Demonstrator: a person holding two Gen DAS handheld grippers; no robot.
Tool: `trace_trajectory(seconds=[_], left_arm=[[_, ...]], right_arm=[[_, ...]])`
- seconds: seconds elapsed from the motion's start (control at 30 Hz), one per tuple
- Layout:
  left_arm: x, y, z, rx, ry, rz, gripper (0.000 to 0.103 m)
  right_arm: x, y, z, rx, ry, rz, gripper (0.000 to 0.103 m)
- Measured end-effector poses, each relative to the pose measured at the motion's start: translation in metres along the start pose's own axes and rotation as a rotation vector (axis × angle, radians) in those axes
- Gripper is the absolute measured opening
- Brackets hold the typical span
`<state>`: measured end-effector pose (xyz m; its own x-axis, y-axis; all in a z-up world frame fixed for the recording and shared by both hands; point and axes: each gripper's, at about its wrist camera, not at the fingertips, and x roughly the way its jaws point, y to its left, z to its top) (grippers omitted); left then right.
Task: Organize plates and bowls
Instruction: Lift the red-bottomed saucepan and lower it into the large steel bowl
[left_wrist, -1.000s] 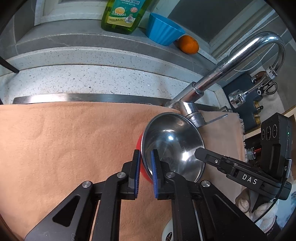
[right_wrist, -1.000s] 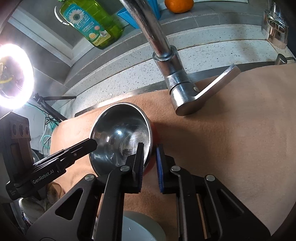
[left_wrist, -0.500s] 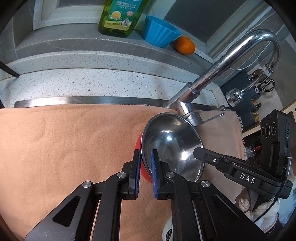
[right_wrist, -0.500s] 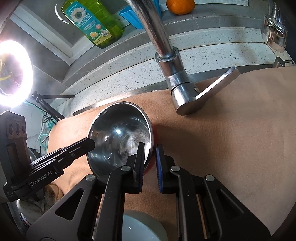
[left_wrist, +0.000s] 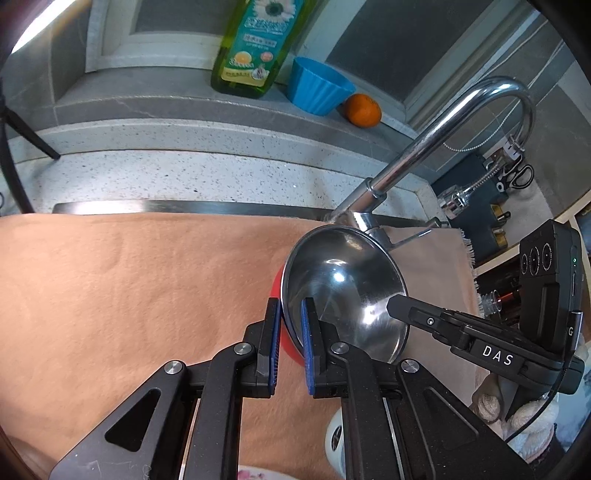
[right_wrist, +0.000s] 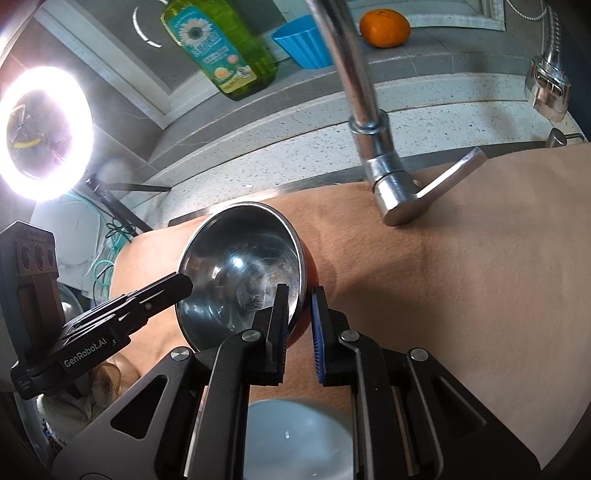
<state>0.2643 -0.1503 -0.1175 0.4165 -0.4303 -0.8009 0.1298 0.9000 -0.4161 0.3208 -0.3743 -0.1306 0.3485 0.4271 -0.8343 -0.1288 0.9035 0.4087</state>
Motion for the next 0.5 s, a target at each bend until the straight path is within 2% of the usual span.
trace_trajectory(seconds=[0.5], left_arm=[[-0.056,0.026,-0.03,-0.038,-0.068,-0.001,0.009]], right_arm=[[-0.017,0.061,-0.029,-0.072,-0.024,0.026,0.012]])
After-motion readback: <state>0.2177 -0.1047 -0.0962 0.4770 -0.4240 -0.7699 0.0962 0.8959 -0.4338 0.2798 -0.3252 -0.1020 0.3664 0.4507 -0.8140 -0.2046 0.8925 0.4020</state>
